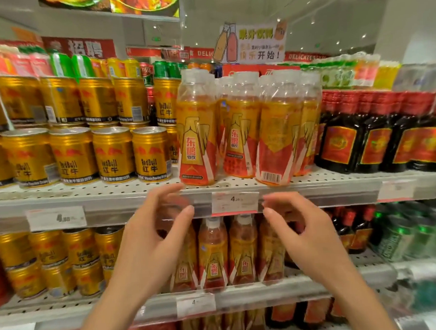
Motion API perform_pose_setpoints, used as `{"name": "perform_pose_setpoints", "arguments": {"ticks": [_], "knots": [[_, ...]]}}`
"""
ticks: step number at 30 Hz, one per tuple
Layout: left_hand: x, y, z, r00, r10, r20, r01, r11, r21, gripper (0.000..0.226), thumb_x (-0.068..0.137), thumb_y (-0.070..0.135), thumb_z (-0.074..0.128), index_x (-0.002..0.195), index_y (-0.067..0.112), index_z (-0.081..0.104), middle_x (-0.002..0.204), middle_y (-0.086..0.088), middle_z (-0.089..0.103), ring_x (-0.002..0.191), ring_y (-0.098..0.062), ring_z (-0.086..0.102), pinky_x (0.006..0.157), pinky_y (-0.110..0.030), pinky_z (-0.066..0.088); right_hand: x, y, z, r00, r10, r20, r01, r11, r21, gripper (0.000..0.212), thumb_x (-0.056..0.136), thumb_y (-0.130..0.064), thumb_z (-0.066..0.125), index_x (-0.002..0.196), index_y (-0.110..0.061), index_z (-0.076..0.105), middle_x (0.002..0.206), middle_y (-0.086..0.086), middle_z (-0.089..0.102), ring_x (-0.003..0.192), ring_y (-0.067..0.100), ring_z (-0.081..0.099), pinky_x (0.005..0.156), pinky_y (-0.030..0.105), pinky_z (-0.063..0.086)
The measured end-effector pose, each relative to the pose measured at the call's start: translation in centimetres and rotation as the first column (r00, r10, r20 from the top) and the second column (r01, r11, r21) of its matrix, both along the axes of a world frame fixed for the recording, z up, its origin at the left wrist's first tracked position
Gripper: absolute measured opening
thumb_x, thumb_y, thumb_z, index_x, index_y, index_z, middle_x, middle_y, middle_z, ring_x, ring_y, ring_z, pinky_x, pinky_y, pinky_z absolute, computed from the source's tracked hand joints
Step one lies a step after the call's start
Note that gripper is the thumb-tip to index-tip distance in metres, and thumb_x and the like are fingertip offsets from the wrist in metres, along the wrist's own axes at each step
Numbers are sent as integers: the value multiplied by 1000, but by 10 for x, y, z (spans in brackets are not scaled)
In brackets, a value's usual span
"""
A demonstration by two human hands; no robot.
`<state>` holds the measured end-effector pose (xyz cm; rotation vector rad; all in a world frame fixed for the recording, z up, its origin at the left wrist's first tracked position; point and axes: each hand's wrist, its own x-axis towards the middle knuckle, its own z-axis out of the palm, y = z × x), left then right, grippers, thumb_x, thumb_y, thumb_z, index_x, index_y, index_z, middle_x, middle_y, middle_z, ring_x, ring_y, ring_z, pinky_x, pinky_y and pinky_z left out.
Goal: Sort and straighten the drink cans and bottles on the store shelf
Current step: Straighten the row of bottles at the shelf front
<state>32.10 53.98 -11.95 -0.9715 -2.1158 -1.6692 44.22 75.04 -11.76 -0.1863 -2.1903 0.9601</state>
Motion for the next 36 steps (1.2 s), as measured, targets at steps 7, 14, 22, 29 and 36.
{"name": "perform_pose_setpoints", "arguments": {"ticks": [7,14,22,29,36], "knots": [[-43,11,83,902,94,-421,-140,987,-81,72,88,38,69,149,31,31,122,6,52,85,-7,60,67,-28,55,-41,-5,96,981,7,-194,100,838,537,20,95,-21,65,114,-14,67,104,-5,66,97,11,61,86,26,51],[-78,12,145,851,-12,-526,-220,900,-377,105,81,49,75,157,38,3,150,-5,36,120,-17,53,102,-39,49,-71,28,172,940,-188,-283,339,453,824,44,94,-43,55,125,-13,63,129,7,61,124,28,51,104,48,40],[-90,26,165,913,-220,-344,-3,839,-544,99,79,42,81,151,50,13,146,2,47,111,-10,56,88,-21,46,-88,40,194,917,-396,-56,216,372,903,78,90,-74,28,151,-27,41,145,1,57,133,24,51,113,45,33],[-90,28,161,911,-185,-369,-20,873,-488,97,74,47,81,149,46,19,124,11,49,112,-12,57,89,-30,52,-99,51,187,949,-303,-92,232,469,852,65,89,-72,45,139,-31,55,131,-8,65,116,15,62,91,37,49],[-91,44,155,909,-147,-390,-42,898,-438,98,76,44,82,152,44,21,123,13,45,107,-10,56,79,-21,44,-101,58,186,962,-254,-104,227,522,823,67,87,-74,47,139,-32,56,133,-10,64,118,16,62,95,39,50]]}}
